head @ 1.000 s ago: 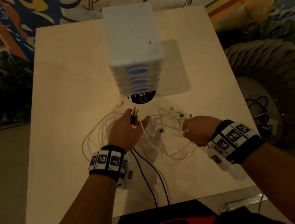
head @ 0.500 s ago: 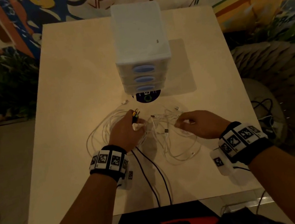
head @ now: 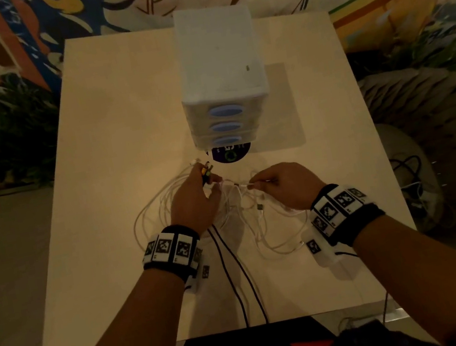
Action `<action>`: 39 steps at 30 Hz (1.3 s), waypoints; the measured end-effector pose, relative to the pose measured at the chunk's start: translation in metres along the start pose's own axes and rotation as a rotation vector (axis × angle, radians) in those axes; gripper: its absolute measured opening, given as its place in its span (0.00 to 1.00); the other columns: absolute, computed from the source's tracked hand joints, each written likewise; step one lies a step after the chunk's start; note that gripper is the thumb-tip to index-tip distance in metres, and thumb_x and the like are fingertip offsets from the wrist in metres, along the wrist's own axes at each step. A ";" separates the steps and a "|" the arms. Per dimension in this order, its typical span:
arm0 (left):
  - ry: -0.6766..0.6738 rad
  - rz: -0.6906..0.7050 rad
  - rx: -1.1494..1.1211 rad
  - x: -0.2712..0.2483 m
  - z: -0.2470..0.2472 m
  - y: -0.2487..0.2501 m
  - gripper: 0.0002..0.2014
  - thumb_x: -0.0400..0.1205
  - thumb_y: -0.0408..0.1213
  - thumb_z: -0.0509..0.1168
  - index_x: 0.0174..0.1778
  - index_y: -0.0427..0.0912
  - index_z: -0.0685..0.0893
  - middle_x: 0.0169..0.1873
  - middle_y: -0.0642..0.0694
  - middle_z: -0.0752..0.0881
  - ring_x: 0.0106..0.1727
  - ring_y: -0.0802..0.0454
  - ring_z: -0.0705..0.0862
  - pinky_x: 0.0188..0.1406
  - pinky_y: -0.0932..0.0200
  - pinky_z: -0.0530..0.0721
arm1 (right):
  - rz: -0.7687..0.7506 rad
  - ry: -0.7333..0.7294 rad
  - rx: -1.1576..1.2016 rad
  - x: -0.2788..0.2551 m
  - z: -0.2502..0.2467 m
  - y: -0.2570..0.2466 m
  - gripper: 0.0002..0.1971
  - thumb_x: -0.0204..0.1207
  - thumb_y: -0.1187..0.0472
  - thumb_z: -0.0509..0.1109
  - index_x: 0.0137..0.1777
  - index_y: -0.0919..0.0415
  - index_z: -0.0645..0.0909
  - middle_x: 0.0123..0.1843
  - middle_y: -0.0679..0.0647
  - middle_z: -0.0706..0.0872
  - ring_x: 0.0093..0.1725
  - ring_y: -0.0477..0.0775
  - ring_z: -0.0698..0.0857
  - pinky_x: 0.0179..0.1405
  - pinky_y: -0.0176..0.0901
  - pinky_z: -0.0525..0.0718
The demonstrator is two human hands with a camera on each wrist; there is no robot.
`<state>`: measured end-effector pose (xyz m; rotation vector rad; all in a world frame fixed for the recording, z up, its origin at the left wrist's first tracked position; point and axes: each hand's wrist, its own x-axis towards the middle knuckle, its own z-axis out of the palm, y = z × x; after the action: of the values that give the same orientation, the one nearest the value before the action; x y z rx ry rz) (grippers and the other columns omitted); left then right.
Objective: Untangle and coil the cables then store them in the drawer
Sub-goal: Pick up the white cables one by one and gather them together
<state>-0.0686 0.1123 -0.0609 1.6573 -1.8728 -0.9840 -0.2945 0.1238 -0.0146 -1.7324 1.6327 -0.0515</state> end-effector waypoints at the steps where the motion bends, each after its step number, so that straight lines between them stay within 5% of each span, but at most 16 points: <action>1: 0.021 -0.015 -0.018 0.002 -0.002 0.001 0.16 0.87 0.38 0.65 0.70 0.41 0.78 0.54 0.57 0.89 0.50 0.52 0.86 0.50 0.62 0.77 | 0.005 -0.005 0.015 0.002 0.001 0.000 0.16 0.86 0.45 0.64 0.66 0.47 0.88 0.67 0.48 0.89 0.65 0.53 0.85 0.65 0.46 0.78; 5: -0.096 0.043 -0.056 0.010 -0.005 0.007 0.14 0.91 0.40 0.58 0.72 0.41 0.73 0.63 0.54 0.89 0.52 0.45 0.88 0.50 0.51 0.85 | -0.026 0.016 0.036 0.006 0.004 0.001 0.16 0.86 0.46 0.64 0.67 0.45 0.88 0.67 0.49 0.89 0.66 0.53 0.84 0.66 0.47 0.78; 8: -0.164 0.077 0.022 0.011 -0.003 0.010 0.07 0.90 0.44 0.61 0.60 0.48 0.75 0.47 0.52 0.89 0.39 0.48 0.85 0.44 0.43 0.85 | -0.050 0.043 0.029 0.010 0.006 0.000 0.15 0.87 0.46 0.63 0.66 0.44 0.87 0.62 0.52 0.90 0.62 0.55 0.85 0.65 0.50 0.79; 10: -0.164 0.091 0.032 0.013 -0.003 0.011 0.07 0.88 0.44 0.65 0.53 0.51 0.72 0.39 0.61 0.82 0.33 0.62 0.78 0.39 0.51 0.78 | -0.043 0.064 0.073 0.011 0.006 0.000 0.14 0.86 0.45 0.63 0.63 0.41 0.88 0.62 0.49 0.90 0.62 0.53 0.85 0.66 0.50 0.80; 16: -0.209 0.098 -0.027 0.014 -0.007 0.016 0.17 0.82 0.52 0.73 0.57 0.55 0.72 0.42 0.62 0.84 0.34 0.68 0.80 0.32 0.68 0.71 | 0.003 0.083 0.123 0.012 0.006 -0.008 0.26 0.82 0.30 0.56 0.52 0.44 0.91 0.45 0.51 0.87 0.48 0.51 0.85 0.56 0.50 0.82; 21: -0.167 0.138 -0.067 0.007 -0.010 0.024 0.16 0.80 0.48 0.76 0.53 0.55 0.74 0.41 0.60 0.86 0.33 0.67 0.80 0.32 0.68 0.72 | -0.068 0.227 0.141 0.018 0.018 -0.011 0.14 0.82 0.48 0.70 0.45 0.54 0.92 0.46 0.54 0.83 0.45 0.52 0.83 0.49 0.50 0.81; 25: 0.017 0.004 -0.176 0.007 -0.023 0.015 0.13 0.82 0.45 0.74 0.44 0.53 0.73 0.41 0.54 0.86 0.35 0.64 0.80 0.38 0.65 0.78 | 0.041 0.400 0.108 0.011 0.017 0.015 0.16 0.78 0.43 0.68 0.41 0.52 0.90 0.44 0.50 0.82 0.48 0.56 0.85 0.51 0.58 0.84; 28: 0.082 -0.038 -0.243 0.005 -0.033 0.015 0.11 0.86 0.38 0.69 0.44 0.43 0.73 0.41 0.45 0.86 0.36 0.71 0.82 0.37 0.74 0.74 | 0.137 0.400 0.033 -0.004 0.016 0.035 0.12 0.75 0.43 0.70 0.45 0.51 0.87 0.47 0.52 0.84 0.50 0.61 0.85 0.53 0.60 0.84; 30: 0.087 -0.043 -0.267 0.003 -0.034 0.017 0.10 0.88 0.35 0.66 0.44 0.41 0.72 0.39 0.52 0.88 0.43 0.75 0.85 0.42 0.76 0.75 | 0.210 0.322 0.019 -0.012 0.015 0.043 0.17 0.71 0.42 0.70 0.57 0.48 0.82 0.52 0.52 0.85 0.55 0.62 0.85 0.59 0.61 0.82; 33: 0.075 -0.002 -0.295 0.000 -0.033 0.022 0.11 0.88 0.36 0.66 0.42 0.46 0.71 0.39 0.56 0.90 0.50 0.63 0.89 0.50 0.60 0.83 | 0.274 0.243 -0.024 -0.020 0.013 0.042 0.45 0.67 0.44 0.75 0.83 0.44 0.59 0.67 0.56 0.79 0.66 0.62 0.79 0.66 0.62 0.77; 35: 0.034 0.044 -0.296 -0.006 -0.032 0.029 0.11 0.87 0.40 0.67 0.43 0.46 0.72 0.42 0.57 0.91 0.44 0.43 0.90 0.46 0.43 0.87 | 0.114 0.339 -0.029 -0.024 0.010 0.030 0.51 0.64 0.44 0.75 0.87 0.42 0.52 0.71 0.55 0.75 0.69 0.59 0.76 0.68 0.62 0.76; 37: -0.013 0.074 -0.276 -0.012 -0.031 0.037 0.10 0.87 0.44 0.68 0.46 0.44 0.74 0.44 0.59 0.92 0.39 0.32 0.87 0.43 0.37 0.85 | -0.148 0.368 0.019 -0.025 0.005 0.009 0.41 0.67 0.42 0.73 0.82 0.41 0.66 0.72 0.49 0.77 0.70 0.53 0.77 0.70 0.60 0.76; 39: -0.025 0.095 -0.278 -0.015 -0.031 0.045 0.10 0.85 0.47 0.70 0.48 0.48 0.77 0.43 0.57 0.91 0.36 0.31 0.84 0.40 0.37 0.85 | -0.288 0.270 0.026 -0.024 0.000 -0.010 0.21 0.76 0.42 0.70 0.68 0.44 0.81 0.64 0.46 0.85 0.64 0.49 0.81 0.67 0.55 0.79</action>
<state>-0.0729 0.1214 -0.0052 1.3883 -1.7218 -1.1695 -0.2903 0.1435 0.0017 -1.9964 1.5436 -0.4592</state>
